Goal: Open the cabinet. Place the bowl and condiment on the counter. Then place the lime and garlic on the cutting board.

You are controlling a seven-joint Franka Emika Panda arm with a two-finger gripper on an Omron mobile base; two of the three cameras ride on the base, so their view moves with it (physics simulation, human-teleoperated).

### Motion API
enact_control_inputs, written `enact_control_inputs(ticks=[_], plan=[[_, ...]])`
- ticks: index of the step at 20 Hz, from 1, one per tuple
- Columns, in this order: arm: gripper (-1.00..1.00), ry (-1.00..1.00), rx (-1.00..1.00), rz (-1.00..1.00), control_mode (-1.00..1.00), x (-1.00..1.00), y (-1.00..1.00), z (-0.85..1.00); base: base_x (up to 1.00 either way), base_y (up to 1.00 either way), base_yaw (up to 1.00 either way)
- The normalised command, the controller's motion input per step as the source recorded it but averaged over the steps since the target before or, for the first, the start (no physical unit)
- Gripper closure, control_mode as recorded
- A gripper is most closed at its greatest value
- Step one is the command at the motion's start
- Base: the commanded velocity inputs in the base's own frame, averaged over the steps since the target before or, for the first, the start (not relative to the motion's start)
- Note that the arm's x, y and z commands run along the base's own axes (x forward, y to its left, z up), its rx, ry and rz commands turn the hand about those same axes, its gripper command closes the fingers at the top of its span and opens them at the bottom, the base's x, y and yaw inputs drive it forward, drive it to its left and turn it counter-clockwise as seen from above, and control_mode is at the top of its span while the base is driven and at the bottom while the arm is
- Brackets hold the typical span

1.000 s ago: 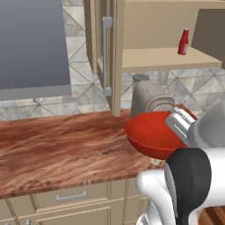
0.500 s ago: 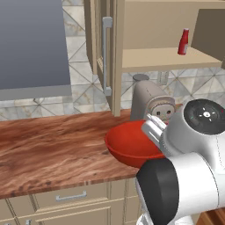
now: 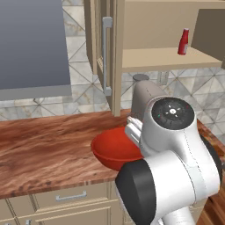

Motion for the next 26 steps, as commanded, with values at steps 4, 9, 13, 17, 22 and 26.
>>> enact_control_inputs(ticks=[4, 9, 13, 17, 22, 26], plan=[[1.00, 0.01, 0.00, 0.00, -1.00, 0.21, 0.44, -0.26, 0.00, 0.00, 0.00], [1.00, 0.00, 0.00, 0.00, -1.00, 0.23, 0.41, -0.24, 0.00, 0.00, 0.00], [1.00, 0.00, 0.00, 0.00, -1.00, 0.35, 0.37, -0.10, 0.00, 0.00, 0.00], [1.00, 0.00, 0.02, 0.00, -1.00, 0.23, 0.13, 0.00, 0.00, 0.00, 0.00], [1.00, 0.00, 0.01, 0.00, -1.00, 0.14, 0.20, -0.01, 0.00, 0.00, 0.00], [1.00, 0.00, 0.01, 0.00, -1.00, 0.28, 0.26, -0.09, 0.00, 0.00, 0.00]])
